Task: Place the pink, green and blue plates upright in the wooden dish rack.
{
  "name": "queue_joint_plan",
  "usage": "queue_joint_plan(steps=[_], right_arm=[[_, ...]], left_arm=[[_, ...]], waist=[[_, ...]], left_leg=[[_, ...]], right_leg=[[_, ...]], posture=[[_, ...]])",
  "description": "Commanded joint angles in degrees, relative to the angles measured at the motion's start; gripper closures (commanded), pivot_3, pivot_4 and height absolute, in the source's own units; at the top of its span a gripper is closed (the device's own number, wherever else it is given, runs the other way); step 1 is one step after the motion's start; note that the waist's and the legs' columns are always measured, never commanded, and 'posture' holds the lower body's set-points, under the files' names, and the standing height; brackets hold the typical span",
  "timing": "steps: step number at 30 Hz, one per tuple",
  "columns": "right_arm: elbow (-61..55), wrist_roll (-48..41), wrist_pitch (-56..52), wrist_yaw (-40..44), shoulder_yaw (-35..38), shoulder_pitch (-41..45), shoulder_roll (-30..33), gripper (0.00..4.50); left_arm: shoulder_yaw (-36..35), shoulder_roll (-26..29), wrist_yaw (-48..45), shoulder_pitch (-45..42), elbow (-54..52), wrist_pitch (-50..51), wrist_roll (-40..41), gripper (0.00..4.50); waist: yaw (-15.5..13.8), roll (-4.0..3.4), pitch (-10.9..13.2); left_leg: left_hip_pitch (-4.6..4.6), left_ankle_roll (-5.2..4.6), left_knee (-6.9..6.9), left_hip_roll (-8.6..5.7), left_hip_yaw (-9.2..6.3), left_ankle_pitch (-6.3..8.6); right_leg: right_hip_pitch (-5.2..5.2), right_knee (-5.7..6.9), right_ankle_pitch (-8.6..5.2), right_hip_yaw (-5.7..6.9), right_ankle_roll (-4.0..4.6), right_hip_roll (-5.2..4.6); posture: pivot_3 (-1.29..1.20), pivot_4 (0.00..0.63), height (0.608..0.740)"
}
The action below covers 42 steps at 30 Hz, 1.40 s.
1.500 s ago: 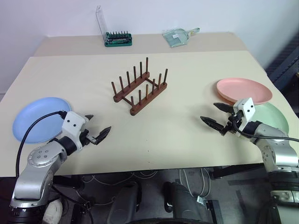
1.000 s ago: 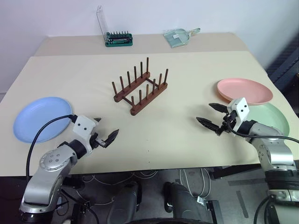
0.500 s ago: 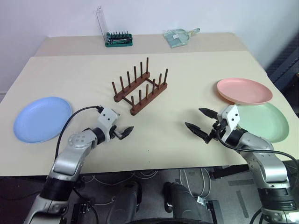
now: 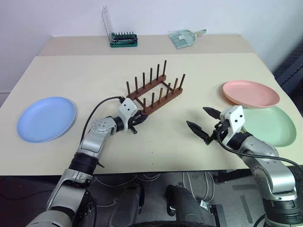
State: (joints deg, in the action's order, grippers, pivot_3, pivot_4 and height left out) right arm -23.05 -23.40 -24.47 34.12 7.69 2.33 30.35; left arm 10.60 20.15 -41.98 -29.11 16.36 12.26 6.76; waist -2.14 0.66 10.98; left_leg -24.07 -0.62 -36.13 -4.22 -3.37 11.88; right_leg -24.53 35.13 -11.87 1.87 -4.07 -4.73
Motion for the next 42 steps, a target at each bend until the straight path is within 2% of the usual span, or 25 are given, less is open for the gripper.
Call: queue_joint_plan(steps=[1,7,13,15,17,20,21,23,24,27,28,30,36,42], right_arm=[[-1.88,-0.01,-0.53,0.80,0.54,0.60,1.92,0.00],[-0.63,1.10,0.08,2.34,-0.23,-0.63,3.51,0.00],[0.36,2.06,1.51,2.58,-0.52,-1.17,2.72,0.00],[1.49,3.11,3.56,3.05,-0.20,-3.00,2.78,0.00],[2.73,4.06,5.16,3.36,0.02,-4.10,3.01,0.00],[5.22,6.24,5.97,2.68,-0.35,-3.41,3.64,0.00],[6.08,7.19,5.77,2.51,-0.79,-2.92,4.00,0.25],[7.47,8.99,5.41,2.42,-1.98,-1.86,4.51,0.83],[8.25,9.88,5.29,2.27,-2.73,-1.10,4.51,1.28],[10.86,12.51,5.73,1.48,-4.87,1.23,4.06,2.83],[12.13,13.66,6.20,0.98,-5.61,2.11,3.79,3.28],[14.67,15.46,6.89,0.28,-7.16,4.20,3.15,4.36],[19.20,18.12,7.63,-0.60,-9.94,8.73,1.59,4.36],[29.76,21.96,10.65,-3.01,-12.62,17.08,-1.80,4.36]], left_arm=[[2.21,1.89,-7.54,1.71,-3.22,-2.42,0.93,3.74],[3.49,4.80,-18.52,-0.24,-3.28,-4.30,2.38,3.74],[3.71,5.03,-19.41,-3.16,2.30,-7.41,-0.42,3.74],[1.90,5.39,-17.53,-3.45,4.93,-7.57,-0.62,2.70],[0.28,6.45,-16.41,-2.65,4.91,-6.88,-0.21,1.86],[-1.65,8.70,-17.05,0.22,1.11,-4.12,1.62,1.86],[-2.31,9.47,-17.32,1.46,-0.73,-3.10,2.46,1.82],[-3.36,11.54,-18.83,5.45,-6.98,0.55,5.11,2.46],[-3.42,12.55,-20.06,7.72,-10.80,2.64,6.83,2.75],[-2.06,13.04,-20.16,11.20,-18.16,7.37,8.90,4.29],[-0.95,12.55,-18.61,11.53,-19.33,8.10,7.57,4.50],[1.45,10.91,-16.74,11.56,-20.47,8.69,5.77,4.50],[3.46,6.84,-11.30,9.67,-18.27,8.36,2.52,4.50],[0.92,2.39,2.32,4.45,-6.04,2.30,-3.77,4.50]], waist=[[-0.03,0.00,0.00],[-0.09,0.00,0.00],[-0.03,0.01,0.01],[-0.01,0.01,0.00],[0.00,0.01,0.00],[0.51,0.01,0.00],[0.72,-0.01,-0.01],[1.51,-0.01,-0.01],[1.60,-0.03,-0.01],[1.60,-0.06,-0.01],[1.40,-0.04,-0.01],[1.18,-0.07,-0.02],[1.33,-0.06,-0.03],[1.51,-0.04,-0.06]], left_leg=[[0.00,0.00,0.00,0.00,0.00,0.00],[-0.03,-0.02,0.00,0.00,0.00,0.01],[-0.05,-0.03,-0.02,0.00,0.00,0.01],[-0.04,-0.03,-0.01,0.00,0.00,0.00],[-0.03,-0.04,-0.01,0.01,-0.01,0.00],[-0.02,-0.04,-0.02,0.01,0.01,0.00],[0.00,-0.04,-0.02,0.01,0.02,0.00],[0.02,-0.03,-0.01,0.03,0.01,0.00],[0.03,-0.03,0.00,0.04,0.00,0.01],[0.03,-0.03,0.02,0.05,0.01,0.01],[0.03,-0.03,0.01,0.05,0.01,0.01],[0.01,-0.03,-0.05,0.05,0.00,0.01],[0.00,-0.03,-0.04,0.03,0.04,0.00],[0.30,-0.03,-0.10,0.04,0.06,-0.01]], right_leg=[[0.00,0.00,0.00,0.00,0.00,0.00],[0.00,-0.04,-0.01,0.01,0.02,-0.01],[-0.01,-0.03,-0.01,0.02,0.01,-0.01],[-0.02,-0.02,0.00,0.01,0.01,0.01],[-0.02,-0.01,0.00,0.02,0.00,0.02],[-0.02,0.00,0.01,0.00,0.00,0.03],[-0.02,0.03,0.00,-0.01,0.00,0.03],[-0.02,0.05,0.00,-0.01,0.01,0.03],[-0.01,0.05,-0.01,-0.02,0.02,0.02],[-0.02,0.03,-0.01,-0.02,0.03,-0.01],[-0.02,0.03,-0.01,-0.02,0.03,-0.02],[0.02,0.03,-0.01,0.00,0.03,-0.02],[0.04,0.01,0.00,0.01,0.01,-0.02],[0.25,0.10,0.02,0.00,-0.13,0.05]], posture=[[0.00,0.150,0.735],[0.00,0.150,0.735],[0.00,0.150,0.735],[0.00,0.150,0.735],[0.00,0.150,0.735],[0.00,0.150,0.735],[0.00,0.150,0.735],[0.00,0.150,0.735],[0.00,0.150,0.735],[0.00,0.150,0.735],[0.00,0.150,0.735],[0.00,0.150,0.735],[0.00,0.150,0.735],[0.00,0.150,0.735]])
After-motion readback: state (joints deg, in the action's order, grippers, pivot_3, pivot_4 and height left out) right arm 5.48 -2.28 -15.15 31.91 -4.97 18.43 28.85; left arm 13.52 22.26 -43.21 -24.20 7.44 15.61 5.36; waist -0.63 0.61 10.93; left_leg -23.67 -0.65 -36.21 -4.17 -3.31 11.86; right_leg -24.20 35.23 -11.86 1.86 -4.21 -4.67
